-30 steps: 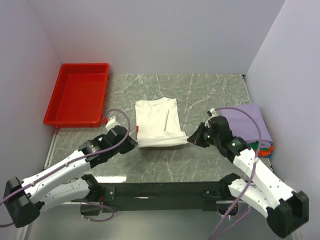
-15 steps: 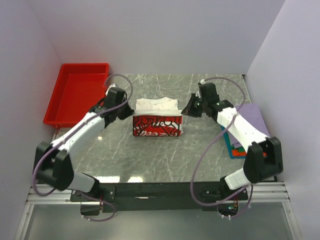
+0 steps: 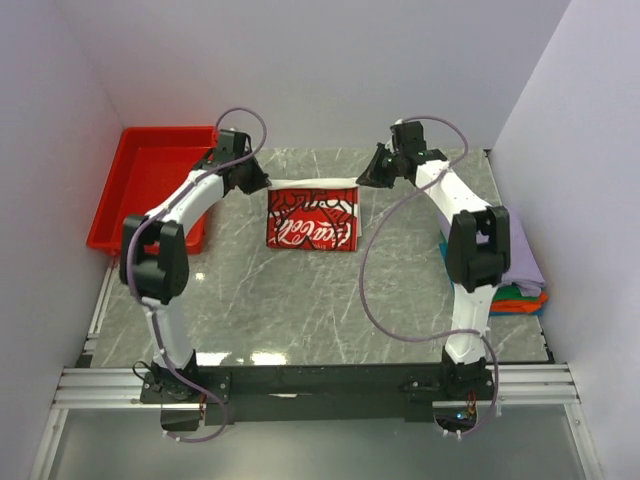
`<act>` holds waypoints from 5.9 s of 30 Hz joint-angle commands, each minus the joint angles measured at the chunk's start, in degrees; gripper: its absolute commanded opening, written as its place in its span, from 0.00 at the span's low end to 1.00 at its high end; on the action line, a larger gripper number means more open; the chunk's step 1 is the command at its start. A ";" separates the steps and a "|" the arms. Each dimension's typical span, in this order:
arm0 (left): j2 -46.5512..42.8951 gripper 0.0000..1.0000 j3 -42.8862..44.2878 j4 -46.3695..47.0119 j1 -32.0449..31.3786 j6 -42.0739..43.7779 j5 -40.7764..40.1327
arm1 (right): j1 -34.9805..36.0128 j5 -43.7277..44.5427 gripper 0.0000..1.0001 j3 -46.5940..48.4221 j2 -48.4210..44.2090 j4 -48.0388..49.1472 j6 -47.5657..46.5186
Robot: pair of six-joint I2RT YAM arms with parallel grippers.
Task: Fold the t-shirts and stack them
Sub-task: Fold the tshirt, then neatly place the folded tshirt to the corner
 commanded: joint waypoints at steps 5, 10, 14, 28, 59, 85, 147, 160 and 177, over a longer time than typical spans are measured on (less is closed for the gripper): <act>14.22 0.11 12.91 4.15 4.74 2.95 8.02 | -3.20 -3.44 0.24 21.47 18.80 -5.11 -0.78; 17.14 0.77 17.06 4.42 7.21 3.39 8.74 | -4.52 -3.89 0.52 27.30 21.31 -6.52 -0.69; 13.01 1.00 11.70 6.87 7.47 3.39 7.59 | -4.08 -2.13 0.54 17.91 15.07 -2.40 -1.66; 4.56 0.00 -4.74 10.74 0.27 0.40 5.57 | 6.46 6.04 0.50 0.13 5.82 2.88 -3.68; -9.73 0.00 -32.05 8.73 -15.64 -5.31 -3.92 | 18.42 16.15 0.49 -39.05 -13.32 9.73 -0.08; -11.36 0.01 -31.82 9.78 -29.26 -6.63 -4.63 | 11.04 12.02 0.83 -52.42 -28.10 17.38 1.33; -36.65 0.01 -24.96 -6.83 -26.45 1.28 -6.21 | 3.05 45.42 0.00 1.35 -0.51 -31.03 19.96; -34.02 0.00 -20.48 -8.06 -26.19 1.81 -4.62 | -9.69 46.74 0.00 21.40 1.00 -42.74 29.27; -26.99 0.01 -14.15 -9.56 -26.10 2.42 -3.40 | -18.23 47.00 0.00 22.72 -2.17 -38.43 22.25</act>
